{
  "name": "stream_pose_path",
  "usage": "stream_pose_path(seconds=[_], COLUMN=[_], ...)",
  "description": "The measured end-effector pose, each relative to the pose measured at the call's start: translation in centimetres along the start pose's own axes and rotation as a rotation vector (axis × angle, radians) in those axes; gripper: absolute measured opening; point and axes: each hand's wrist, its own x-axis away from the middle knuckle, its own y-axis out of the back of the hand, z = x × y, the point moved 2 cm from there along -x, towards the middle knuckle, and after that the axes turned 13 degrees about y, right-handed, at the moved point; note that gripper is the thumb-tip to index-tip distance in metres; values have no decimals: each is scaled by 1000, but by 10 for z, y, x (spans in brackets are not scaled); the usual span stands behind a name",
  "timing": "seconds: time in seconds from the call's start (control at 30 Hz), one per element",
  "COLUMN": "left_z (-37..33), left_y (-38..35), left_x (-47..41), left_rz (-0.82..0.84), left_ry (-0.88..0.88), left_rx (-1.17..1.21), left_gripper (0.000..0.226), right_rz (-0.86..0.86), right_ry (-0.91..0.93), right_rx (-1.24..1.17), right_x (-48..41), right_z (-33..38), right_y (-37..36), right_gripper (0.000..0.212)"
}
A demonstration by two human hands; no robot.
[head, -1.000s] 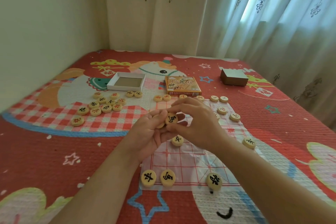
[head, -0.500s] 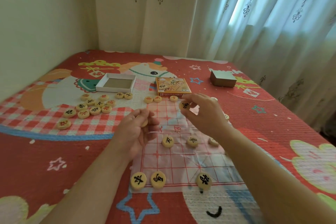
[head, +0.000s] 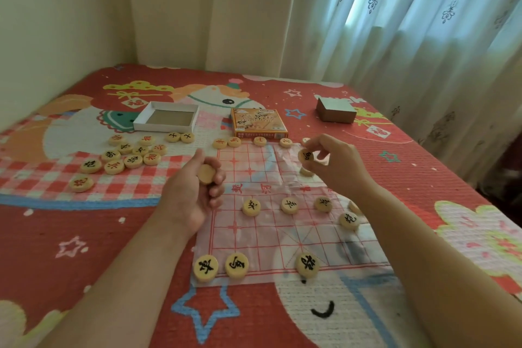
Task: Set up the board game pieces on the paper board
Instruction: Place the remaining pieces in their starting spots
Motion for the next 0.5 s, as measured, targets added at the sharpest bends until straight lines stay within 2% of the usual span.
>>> stream_pose_path(seconds=[0.13, 0.27, 0.37, 0.5], left_z=[3, 5, 8, 13], left_y=[-7, -12, -16, -22], left_x=[4, 13, 20, 27], left_rz=[27, 53, 81, 76], left_ry=[17, 3, -11, -38], left_rx=[-66, -144, -189, -265], left_gripper=[39, 37, 38, 37], right_rz=[65, 156, 167, 189], right_ry=[3, 81, 146, 129], right_rx=[-95, -153, -167, -171], right_x=[31, 65, 90, 123], right_z=[6, 18, 16, 7], right_y=[12, 23, 38, 52], right_gripper=[21, 22, 19, 17])
